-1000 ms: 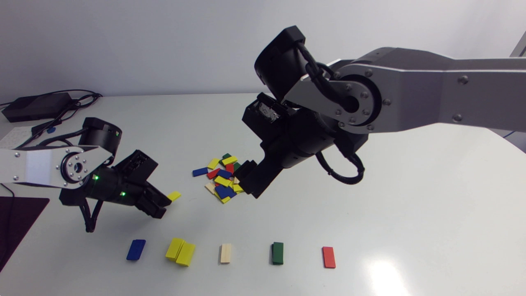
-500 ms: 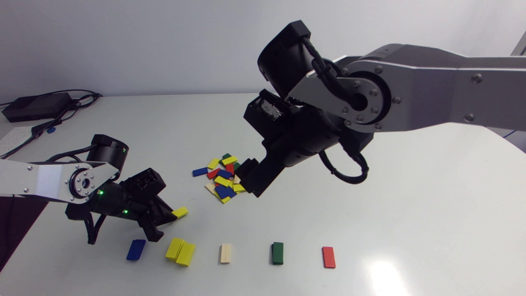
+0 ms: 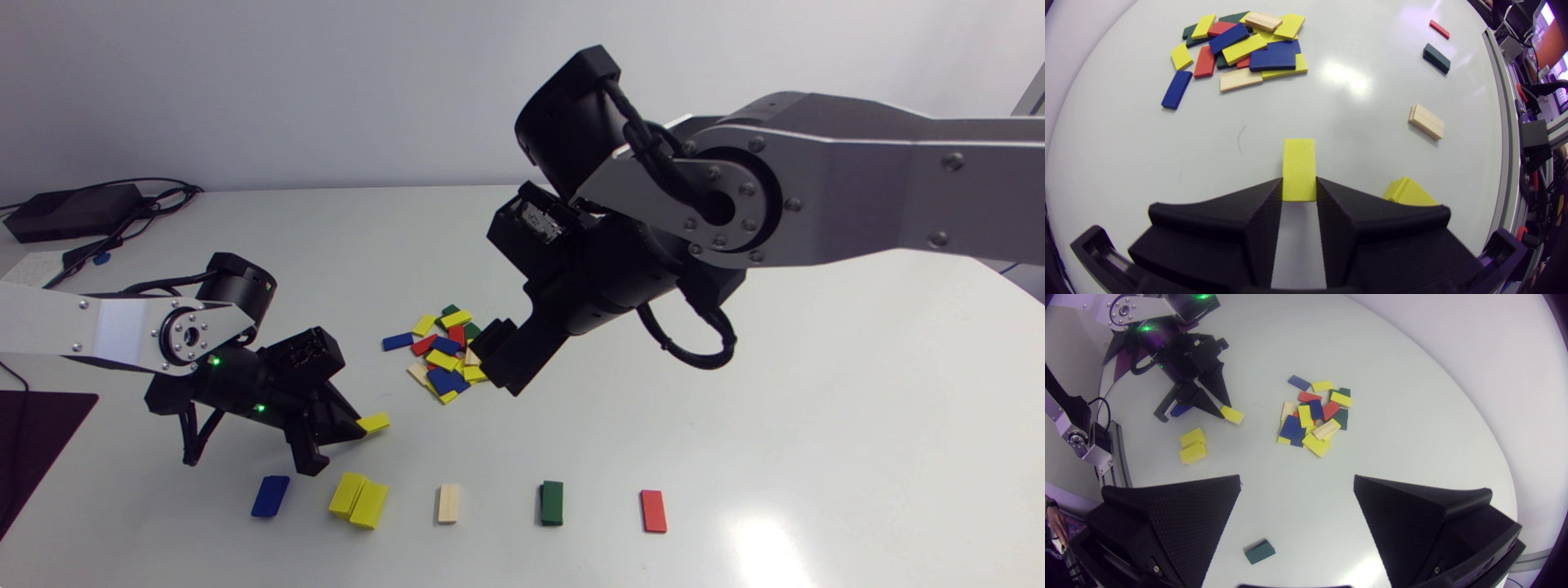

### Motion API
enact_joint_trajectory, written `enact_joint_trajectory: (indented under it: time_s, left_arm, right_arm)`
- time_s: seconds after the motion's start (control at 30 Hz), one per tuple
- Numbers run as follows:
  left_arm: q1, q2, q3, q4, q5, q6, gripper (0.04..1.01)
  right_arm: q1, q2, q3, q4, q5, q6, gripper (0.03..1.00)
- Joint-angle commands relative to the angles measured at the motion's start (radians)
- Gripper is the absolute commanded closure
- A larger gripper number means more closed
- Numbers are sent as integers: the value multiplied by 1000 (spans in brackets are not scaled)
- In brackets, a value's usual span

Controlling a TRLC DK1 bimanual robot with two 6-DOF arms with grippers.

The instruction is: Take domino bricks one by one from the mixed stack on the table and place each onto the existing stack of the same color.

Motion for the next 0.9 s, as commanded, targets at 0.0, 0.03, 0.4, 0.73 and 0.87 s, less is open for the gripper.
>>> enact_joint_trajectory:
  time_s: [0.0,0.03,0.4,0.73,0.87]
  left_arm:
    - [12,-70,-9,-42,10,21,1002]
    - [12,-111,-26,-44,10,20,1002]
    - [14,-283,-129,-156,42,124,1002]
    - [-14,-392,-181,-289,65,259,1002]
    - [-22,-387,-183,-305,65,306,1002]
  right_arm:
    - [-1,-19,-29,14,-4,3,66]
    - [-1,-20,-29,14,-4,3,66]
    - [8,-19,-28,17,-4,6,66]
    - [8,-34,-40,17,-4,6,66]
    - [8,-36,-41,20,-4,6,66]
